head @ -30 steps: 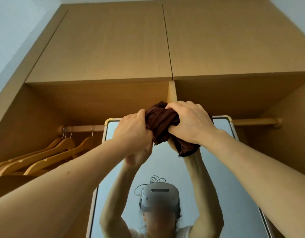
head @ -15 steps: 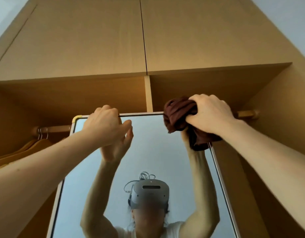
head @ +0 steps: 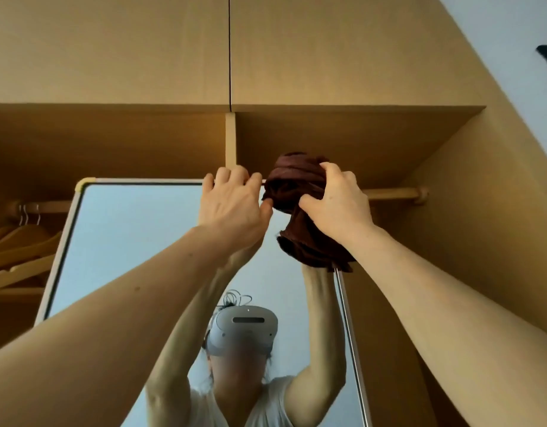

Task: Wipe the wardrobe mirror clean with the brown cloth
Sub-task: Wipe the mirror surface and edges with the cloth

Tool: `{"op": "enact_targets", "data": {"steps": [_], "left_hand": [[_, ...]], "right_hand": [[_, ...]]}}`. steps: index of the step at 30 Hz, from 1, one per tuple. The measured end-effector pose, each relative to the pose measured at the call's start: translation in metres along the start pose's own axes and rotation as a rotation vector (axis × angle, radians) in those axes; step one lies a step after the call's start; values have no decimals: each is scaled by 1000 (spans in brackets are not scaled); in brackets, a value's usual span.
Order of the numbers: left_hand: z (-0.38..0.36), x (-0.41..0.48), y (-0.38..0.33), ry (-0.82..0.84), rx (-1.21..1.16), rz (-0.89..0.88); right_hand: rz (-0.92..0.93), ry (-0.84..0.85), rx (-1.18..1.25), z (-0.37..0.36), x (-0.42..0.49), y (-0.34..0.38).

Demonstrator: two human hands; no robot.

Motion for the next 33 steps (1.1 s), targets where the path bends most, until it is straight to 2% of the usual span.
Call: {"op": "enact_targets", "data": {"steps": [3,6,9,12,14,19,23,27,30,33], "left_hand": [[-4,0,-6,2,3,34],[-7,-3,-13,2,-26,70],[-10,-14,-28,26,-91,-22],[-12,-29,-61,63,-1,-302],[-14,-31,-81,154,124,-444],[-16,-27,-84,374,307,-376],[-23,-35,-80,334,349,-399],[-25,-47,-86,355,353,-390],[-28,-72,-89,352,378,-462],[-28,-99,-98,329,425,-566]], "right_hand": [[-87,-8,281,-11,-31,-15],[-125,9,402,-26,-76,-31],[-137,5,440,-42,-131,-43],[-166,39,493,-54,-170,-50],[-185,44,509,-54,-176,-53],[-194,49,556,-53,-166,-52],[-207,30,559,-56,-178,-52],[-246,91,579,-70,-233,-62],[-297,146,575,-78,-285,-69],[-334,194,598,-78,-301,-72]]}}
Point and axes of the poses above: each hand's wrist, its own x-axis towards the middle knuckle, its own z-axis out of the back of the hand, y = z × x, the point moved 1 cm from there along x, towards the middle knuckle, and after that the axes turned 14 degrees about y, right-handed, at the moved point
